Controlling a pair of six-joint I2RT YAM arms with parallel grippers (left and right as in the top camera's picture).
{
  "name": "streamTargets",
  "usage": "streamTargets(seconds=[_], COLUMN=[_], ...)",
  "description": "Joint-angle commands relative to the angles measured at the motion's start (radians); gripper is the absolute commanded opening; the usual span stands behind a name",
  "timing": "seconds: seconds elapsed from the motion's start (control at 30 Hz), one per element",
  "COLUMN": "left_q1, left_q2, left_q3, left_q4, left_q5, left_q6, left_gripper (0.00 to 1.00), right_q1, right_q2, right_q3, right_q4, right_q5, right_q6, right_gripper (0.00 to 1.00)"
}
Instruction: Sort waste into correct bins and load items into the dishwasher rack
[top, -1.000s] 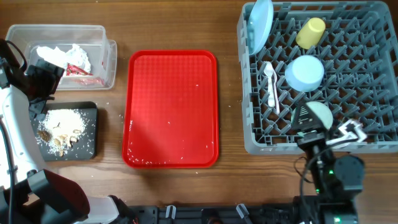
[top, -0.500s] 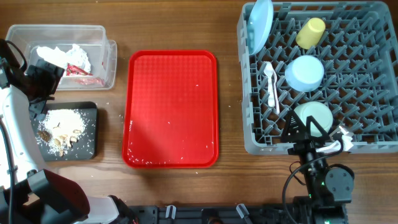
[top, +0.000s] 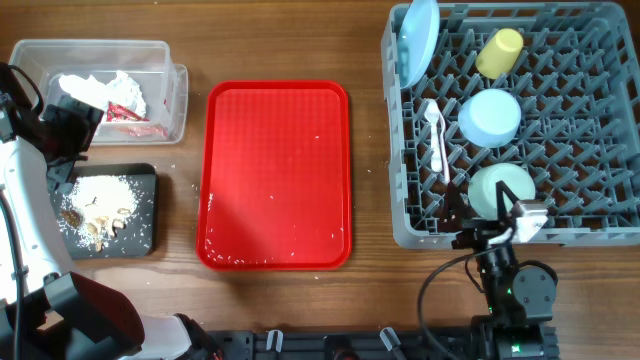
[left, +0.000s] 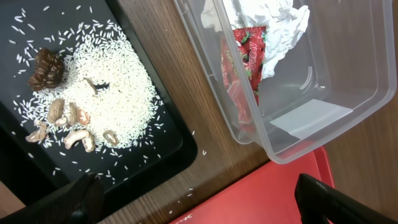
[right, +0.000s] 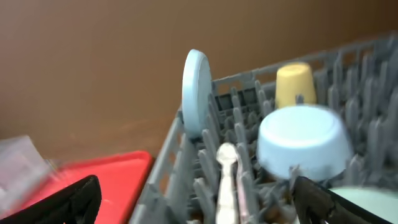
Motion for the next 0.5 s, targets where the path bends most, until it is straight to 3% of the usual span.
streamTargets(seconds=[0.0,0.1,0.23,0.47], left_q1=[0.005,0.005,0.005,0.005], left_q2=[0.003,0.003,0.003,0.003], left_q3=[0.011,0.011,0.011,0.011], left_q4=[0.0,0.0,0.0,0.0], left_q5=[0.002,0.001,0.002,0.001], left_q6=[-0.002,-0.002,-0.002,-0.002], left_gripper=[1.0,1.0,1.0,1.0], right_q1=[0.005,0.005,0.005,0.005], right_q2=[-0.013,-0.013,-0.013,-0.013], right_q3=[-0.001,-0.001,-0.001,-0.001], right_q4=[0.004,0.004,0.004,0.005], right_q5=[-0.012,-0.013,-0.013,-0.012], right_q6=[-0.267,-0.28,-0.161,-0.157], right_gripper=[1.0,1.0,1.0,1.0])
